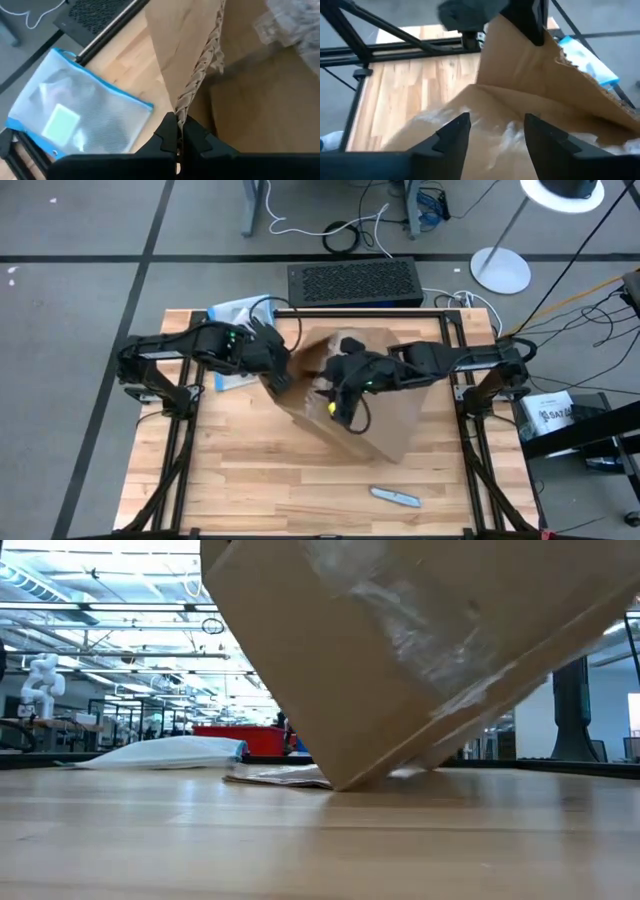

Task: Unpack boxes
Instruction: Break down box until it is fully flat

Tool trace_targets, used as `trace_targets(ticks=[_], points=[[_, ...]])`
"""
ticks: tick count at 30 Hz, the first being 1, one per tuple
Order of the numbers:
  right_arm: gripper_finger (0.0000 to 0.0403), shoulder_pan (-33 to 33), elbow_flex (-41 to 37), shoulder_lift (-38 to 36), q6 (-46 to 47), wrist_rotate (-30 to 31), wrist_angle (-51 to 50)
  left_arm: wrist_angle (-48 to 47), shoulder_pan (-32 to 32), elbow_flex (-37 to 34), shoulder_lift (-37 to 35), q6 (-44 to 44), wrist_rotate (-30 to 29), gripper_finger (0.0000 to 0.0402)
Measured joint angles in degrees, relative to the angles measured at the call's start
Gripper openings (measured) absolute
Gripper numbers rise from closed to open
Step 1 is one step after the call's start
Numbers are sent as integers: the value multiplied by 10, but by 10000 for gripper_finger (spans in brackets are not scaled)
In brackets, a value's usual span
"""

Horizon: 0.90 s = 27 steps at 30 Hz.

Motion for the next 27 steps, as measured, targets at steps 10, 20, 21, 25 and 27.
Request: trace_targets(ticks=[10,20,21,25,27], points=[[185,3,-3,5,15,13,-135,-14,21,1,-45,-11,-26,0],[185,-6,-3,6,22,17,-82,-3,20,6,-50,-12,3,0],[185,-8,-3,3,22,13,-76,-2,18,6,-50,-9,6,0],[185,-28,15,-8,38,-65,-63,8,9,6,-52,17,18,0],[185,-50,42,-10,67,-113,-74,9,4,6,-51,18,19,0]])
